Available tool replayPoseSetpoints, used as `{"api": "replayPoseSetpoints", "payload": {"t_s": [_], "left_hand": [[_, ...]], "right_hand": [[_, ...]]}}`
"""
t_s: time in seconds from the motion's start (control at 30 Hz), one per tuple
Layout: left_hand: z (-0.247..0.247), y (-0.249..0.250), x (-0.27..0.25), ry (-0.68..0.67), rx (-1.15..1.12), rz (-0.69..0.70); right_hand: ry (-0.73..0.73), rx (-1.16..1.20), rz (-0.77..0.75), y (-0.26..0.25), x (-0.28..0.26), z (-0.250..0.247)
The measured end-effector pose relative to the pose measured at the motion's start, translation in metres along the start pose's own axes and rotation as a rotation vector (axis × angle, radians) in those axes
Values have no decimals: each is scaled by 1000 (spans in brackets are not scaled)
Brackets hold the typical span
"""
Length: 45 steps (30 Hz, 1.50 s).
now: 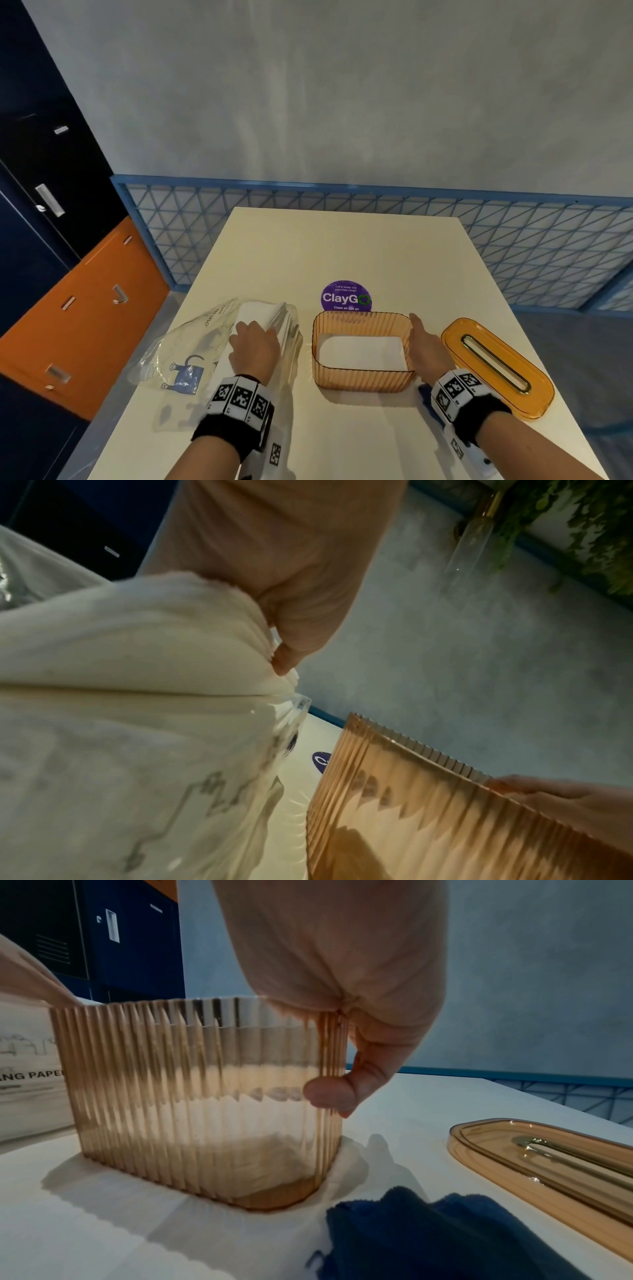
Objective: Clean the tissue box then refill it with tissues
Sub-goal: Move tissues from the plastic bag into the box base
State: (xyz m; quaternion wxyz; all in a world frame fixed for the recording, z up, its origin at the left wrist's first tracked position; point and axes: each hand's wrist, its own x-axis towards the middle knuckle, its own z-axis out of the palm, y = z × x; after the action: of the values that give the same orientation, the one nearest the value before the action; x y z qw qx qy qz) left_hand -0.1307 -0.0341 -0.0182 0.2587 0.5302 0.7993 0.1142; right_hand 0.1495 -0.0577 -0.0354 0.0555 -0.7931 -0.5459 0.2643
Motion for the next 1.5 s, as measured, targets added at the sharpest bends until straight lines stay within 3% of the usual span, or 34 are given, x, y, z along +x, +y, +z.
{"api": "replayPoseSetpoints", "payload": {"t_s": [0.23, 0.37, 0.47, 0.7, 0.8, 0.87, 0.9, 1.0, 1.07, 1.13, 1.2, 1.27, 1.37, 1.5], "left_hand": [[4, 2, 0, 59, 52, 23], [13, 4, -11, 72, 349, 45], [15, 5, -11, 100, 451, 70], [-46, 16, -26, 188, 296, 168], [-72, 23, -43, 302, 140, 251], [-81, 25, -54, 393, 39, 346], [-83, 25, -59, 425, -3, 391], [-80, 21, -73, 460, -69, 537], [-73, 15, -79, 435, -47, 642], [-65, 5, -81, 387, 24, 703], [-59, -10, -81, 348, 69, 714], [-54, -27, -78, 333, -42, 657], [-55, -43, -68, 287, -406, 372], [-58, -59, -40, -12, -1143, -56]], "right_hand": [[12, 1, -11, -1, -3, -1], [1, -2, 0, -4, -4, -2], [8, -8, -3, -2, -1, -2], [-34, -99, -21, -10, -7, -10], [148, -293, -131, -37, -18, -31], [218, -112, -293, -72, -34, -47], [132, 63, -338, -93, -41, -55], [-404, 654, -214, -149, -62, -70], [-650, 850, -183, -168, -65, -71], [-707, 881, -244, -179, -64, -66], [-623, 826, -313, -187, -62, -59], [-523, 723, -372, -193, -60, -53], [-405, 575, -467, -198, -59, -49], [-443, 641, -558, -200, -63, -45]]}}
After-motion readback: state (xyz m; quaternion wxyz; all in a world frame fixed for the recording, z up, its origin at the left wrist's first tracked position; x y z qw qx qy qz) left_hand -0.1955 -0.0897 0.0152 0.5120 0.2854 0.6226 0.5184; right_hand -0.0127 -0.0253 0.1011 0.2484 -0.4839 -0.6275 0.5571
